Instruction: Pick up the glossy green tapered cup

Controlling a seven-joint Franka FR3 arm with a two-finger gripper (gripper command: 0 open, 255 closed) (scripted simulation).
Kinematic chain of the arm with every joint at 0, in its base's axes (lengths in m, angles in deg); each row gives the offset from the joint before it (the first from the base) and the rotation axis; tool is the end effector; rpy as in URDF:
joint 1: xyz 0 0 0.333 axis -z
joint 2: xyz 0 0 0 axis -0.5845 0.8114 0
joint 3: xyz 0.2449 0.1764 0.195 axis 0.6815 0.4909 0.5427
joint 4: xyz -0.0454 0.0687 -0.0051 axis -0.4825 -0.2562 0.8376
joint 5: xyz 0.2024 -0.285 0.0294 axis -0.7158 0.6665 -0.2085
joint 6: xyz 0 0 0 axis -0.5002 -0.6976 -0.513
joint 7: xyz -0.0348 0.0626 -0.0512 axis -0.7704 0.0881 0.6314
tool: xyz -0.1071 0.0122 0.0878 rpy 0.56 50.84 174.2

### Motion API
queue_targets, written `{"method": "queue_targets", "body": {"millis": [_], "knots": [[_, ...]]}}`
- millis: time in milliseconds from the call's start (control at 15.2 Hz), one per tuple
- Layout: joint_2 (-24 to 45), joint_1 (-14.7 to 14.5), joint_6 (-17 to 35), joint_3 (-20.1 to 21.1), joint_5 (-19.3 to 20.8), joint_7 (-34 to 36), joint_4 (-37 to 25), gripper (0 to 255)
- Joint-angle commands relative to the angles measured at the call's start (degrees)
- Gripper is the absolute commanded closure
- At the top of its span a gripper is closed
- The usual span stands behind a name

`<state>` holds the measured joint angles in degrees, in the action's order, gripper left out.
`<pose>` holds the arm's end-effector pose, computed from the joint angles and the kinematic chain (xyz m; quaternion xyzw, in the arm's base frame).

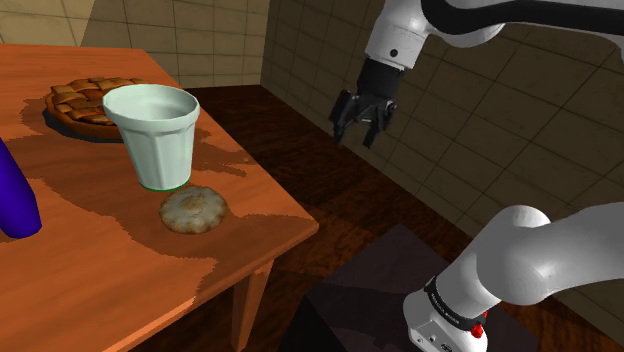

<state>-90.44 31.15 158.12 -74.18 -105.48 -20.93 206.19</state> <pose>0.2825 0.1350 0.5628 -0.9932 0.0781 0.0456 0.0729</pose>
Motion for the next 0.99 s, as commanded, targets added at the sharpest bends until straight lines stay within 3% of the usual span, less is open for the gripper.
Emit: {"method": "queue_targets", "body": {"millis": [0,462,924], "knots": [[2.73,-0.56,2.68,1.95,-1.25,2.01,-1.81,0],[12.47,-1.59,9.36,7.72,-2.49,8.52,-10.76,0],[23.56,-2.42,14.48,13.17,0.39,16.05,-22.45,0]]}}
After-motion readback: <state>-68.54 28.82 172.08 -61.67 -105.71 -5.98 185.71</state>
